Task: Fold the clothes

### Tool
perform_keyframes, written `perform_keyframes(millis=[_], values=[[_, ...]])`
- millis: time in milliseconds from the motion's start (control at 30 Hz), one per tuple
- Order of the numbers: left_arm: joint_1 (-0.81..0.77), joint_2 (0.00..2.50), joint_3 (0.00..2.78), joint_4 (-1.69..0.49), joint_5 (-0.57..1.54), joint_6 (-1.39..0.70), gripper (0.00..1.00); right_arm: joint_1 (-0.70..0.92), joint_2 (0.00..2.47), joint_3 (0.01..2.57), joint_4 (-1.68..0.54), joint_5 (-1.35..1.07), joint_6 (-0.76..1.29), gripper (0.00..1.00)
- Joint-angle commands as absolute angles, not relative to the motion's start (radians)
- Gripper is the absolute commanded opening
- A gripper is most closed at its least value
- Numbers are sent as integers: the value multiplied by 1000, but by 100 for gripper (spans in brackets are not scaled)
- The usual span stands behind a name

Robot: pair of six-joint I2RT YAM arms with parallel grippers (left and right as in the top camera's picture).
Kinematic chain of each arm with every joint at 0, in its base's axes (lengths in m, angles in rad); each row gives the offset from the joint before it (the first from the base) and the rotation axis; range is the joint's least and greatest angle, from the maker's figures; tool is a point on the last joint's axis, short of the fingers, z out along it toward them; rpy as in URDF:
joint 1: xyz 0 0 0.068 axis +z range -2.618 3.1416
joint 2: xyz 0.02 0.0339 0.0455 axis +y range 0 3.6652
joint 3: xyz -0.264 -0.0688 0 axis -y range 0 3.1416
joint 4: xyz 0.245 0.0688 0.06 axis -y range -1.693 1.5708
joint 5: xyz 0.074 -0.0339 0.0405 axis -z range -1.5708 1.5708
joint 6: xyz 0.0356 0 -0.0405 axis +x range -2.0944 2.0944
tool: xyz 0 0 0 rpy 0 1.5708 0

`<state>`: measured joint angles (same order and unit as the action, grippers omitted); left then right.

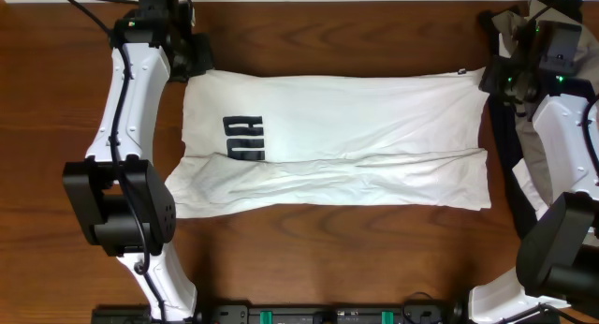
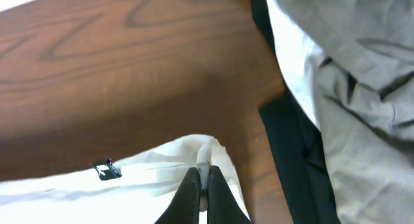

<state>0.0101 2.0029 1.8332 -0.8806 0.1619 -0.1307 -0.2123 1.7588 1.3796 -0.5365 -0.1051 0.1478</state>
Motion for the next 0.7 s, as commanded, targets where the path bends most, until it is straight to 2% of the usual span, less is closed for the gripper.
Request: perform_keyframes(millis=[0, 367, 667], values=[[16, 1999, 1842, -936, 168, -135, 6, -216, 1741, 1401, -579, -91, 133, 1], [17, 2000, 1831, -1194, 168, -135, 6, -254, 1741, 1401, -817, 26, 133, 1], [17, 2000, 1743, -1275, 168, -135, 6, -254, 1741, 1399, -917, 27, 133, 1]])
